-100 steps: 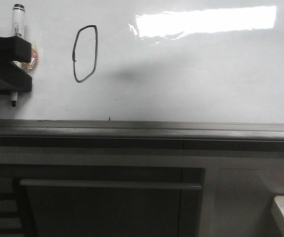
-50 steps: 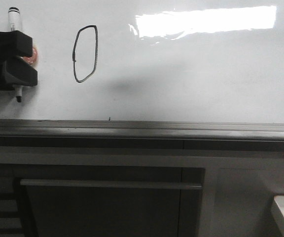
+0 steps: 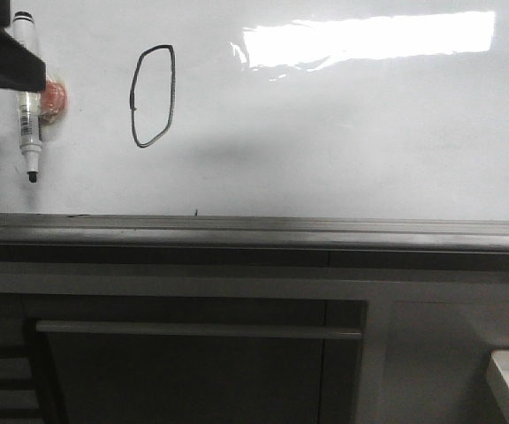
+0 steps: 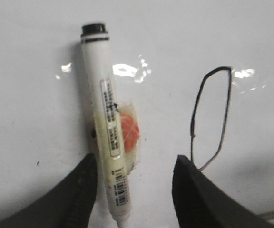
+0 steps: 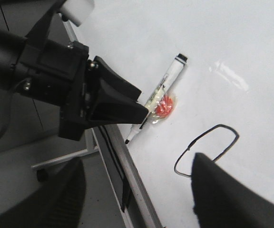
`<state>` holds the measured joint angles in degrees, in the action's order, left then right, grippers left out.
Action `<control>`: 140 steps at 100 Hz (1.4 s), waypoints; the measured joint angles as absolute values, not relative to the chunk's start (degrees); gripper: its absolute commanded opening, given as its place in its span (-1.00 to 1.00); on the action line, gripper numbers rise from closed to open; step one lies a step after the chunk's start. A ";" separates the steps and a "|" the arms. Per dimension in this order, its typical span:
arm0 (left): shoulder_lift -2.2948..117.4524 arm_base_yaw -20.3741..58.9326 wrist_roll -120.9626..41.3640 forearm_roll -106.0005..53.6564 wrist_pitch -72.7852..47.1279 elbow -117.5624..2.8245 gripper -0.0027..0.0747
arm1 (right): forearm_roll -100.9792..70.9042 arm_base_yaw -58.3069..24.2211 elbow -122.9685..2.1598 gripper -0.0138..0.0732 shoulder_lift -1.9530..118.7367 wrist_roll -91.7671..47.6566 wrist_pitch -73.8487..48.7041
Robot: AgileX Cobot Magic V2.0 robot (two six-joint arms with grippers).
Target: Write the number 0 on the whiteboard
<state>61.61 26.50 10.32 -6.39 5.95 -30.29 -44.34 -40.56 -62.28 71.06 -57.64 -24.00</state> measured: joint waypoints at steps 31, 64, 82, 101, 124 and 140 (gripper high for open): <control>44.05 26.50 10.32 0.00 2.31 -30.19 -0.98 | -43.58 -40.56 -53.71 -0.79 63.05 -57.64 -16.47; 26.64 26.50 10.32 10.34 2.33 -24.10 -0.98 | -46.26 -42.01 -31.00 -0.79 38.97 -57.64 4.22; 19.11 26.50 10.32 12.94 2.22 -18.21 -0.98 | -53.53 -42.11 -19.22 -0.79 24.90 -57.64 6.25; 14.73 26.50 10.32 16.19 2.11 -15.04 -0.98 | -54.45 -42.11 -11.06 -0.79 15.22 -57.61 6.81; 14.19 26.50 10.32 16.58 2.23 -15.06 -0.98 | -54.72 -42.11 -8.24 -0.79 12.88 -57.61 6.81; 14.19 26.50 10.32 16.58 2.23 -15.06 -0.98 | -54.76 -42.11 -8.01 -0.79 12.78 -57.61 6.81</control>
